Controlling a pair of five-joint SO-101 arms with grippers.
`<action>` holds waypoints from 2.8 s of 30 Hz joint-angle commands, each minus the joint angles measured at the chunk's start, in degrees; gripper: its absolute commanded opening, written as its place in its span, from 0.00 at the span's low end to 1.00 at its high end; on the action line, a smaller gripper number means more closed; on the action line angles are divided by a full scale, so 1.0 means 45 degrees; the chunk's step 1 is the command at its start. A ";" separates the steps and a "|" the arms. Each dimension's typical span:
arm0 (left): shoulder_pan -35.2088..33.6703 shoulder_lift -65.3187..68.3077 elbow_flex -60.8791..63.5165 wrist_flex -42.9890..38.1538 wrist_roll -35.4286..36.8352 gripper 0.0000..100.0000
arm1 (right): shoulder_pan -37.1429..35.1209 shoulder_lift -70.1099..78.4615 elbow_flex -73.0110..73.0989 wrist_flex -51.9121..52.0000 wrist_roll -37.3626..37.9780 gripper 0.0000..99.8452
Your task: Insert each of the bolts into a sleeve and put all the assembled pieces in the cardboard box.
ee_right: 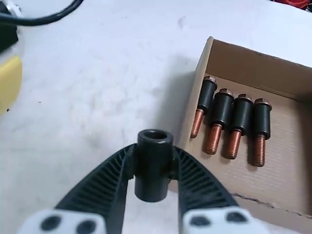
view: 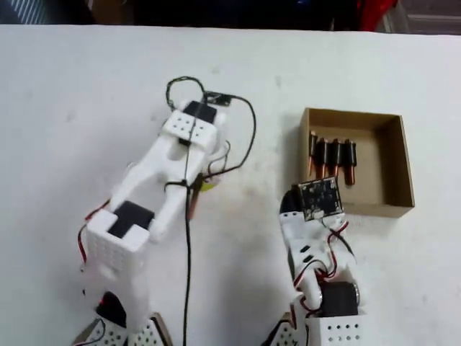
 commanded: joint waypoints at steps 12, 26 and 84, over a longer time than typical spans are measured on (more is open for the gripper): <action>-0.0166 -0.0928 0.2676 -0.2286 -0.1231 0.02 | -0.2647 -0.0127 -0.0059 -0.0361 0.0020 0.02; -0.1924 -0.1065 0.1368 0.0117 -0.1231 0.02 | -0.4562 -0.0127 0.0117 -0.3116 -0.0039 0.02; -0.1827 -1.6850 0.6603 -0.3009 -0.1797 0.02 | -0.7746 -0.0088 0.1602 -0.6515 -0.1993 0.02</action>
